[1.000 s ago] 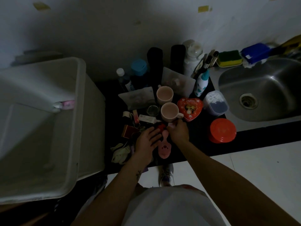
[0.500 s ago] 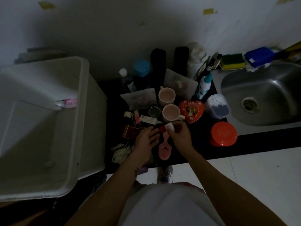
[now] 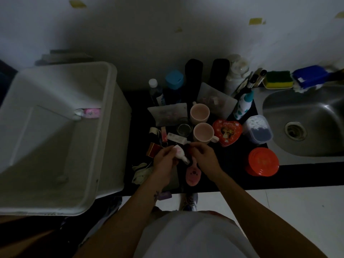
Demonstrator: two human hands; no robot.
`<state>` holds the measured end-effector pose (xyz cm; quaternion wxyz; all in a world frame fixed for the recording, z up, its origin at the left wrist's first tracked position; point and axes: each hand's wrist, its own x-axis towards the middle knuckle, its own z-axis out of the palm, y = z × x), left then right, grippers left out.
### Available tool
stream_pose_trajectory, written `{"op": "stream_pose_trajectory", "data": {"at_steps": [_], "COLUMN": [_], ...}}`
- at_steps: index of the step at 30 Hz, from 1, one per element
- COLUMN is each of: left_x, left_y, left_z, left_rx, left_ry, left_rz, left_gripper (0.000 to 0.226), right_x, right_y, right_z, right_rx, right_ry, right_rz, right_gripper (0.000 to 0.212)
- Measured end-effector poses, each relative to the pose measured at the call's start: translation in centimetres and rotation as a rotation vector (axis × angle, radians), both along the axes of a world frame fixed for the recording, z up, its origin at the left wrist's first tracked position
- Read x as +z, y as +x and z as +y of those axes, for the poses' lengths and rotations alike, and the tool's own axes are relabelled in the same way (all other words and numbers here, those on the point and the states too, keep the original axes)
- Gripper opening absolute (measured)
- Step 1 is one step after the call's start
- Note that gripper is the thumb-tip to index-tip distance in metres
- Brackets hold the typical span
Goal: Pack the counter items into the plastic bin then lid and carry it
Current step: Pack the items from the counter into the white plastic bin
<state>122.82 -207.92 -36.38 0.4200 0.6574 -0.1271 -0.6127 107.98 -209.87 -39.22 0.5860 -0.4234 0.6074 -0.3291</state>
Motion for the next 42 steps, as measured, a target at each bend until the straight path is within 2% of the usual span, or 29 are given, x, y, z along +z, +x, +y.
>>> {"op": "stream_pose_trajectory", "data": {"at_steps": [3,6,10,14,16,19,24,34,42], "left_x": [-0.4,-0.5,0.2,0.1,0.1,0.3,0.4,0.2,0.6], "left_y": [1.3,2.1,2.2,2.2,2.3,2.6,2.6,2.6,3.5], "left_z": [0.4,0.7,1.4,1.8,1.9,1.8,1.9,2.1,2.4], "left_rx": [0.037,0.057,0.061,0.079,0.085,0.067,0.064,0.041,0.044], "left_ry": [0.031,0.026,0.029,0.050,0.054,0.050,0.038,0.029,0.042], "left_rz": [-0.048,-0.029,0.003,-0.031,-0.026,-0.026,-0.034,-0.031,-0.046], "left_gripper": [0.025,0.024,0.020,0.027,0.026,0.025,0.026,0.031,0.022], "right_x": [-1.3,-1.7,-2.9,-3.7,-3.8,-3.8,-3.5,-2.2,-1.9], "right_y": [0.8,1.8,2.0,2.1,2.2,2.2,2.1,2.9,3.4], "right_z": [-1.3,-2.5,-3.7,-3.8,-3.6,-3.5,-3.3,-3.4,-3.0], "right_rx": [0.169,0.302,0.466,0.580,0.620,0.616,0.567,0.604,0.609], "right_ry": [-0.020,-0.074,-0.143,-0.210,-0.220,-0.215,-0.282,-0.317,-0.445], "right_rz": [0.146,0.225,0.447,0.627,0.747,0.840,0.883,1.111,1.124], "right_gripper": [0.028,0.033,0.035,0.040,0.034,0.023,0.013,0.011,0.019]}}
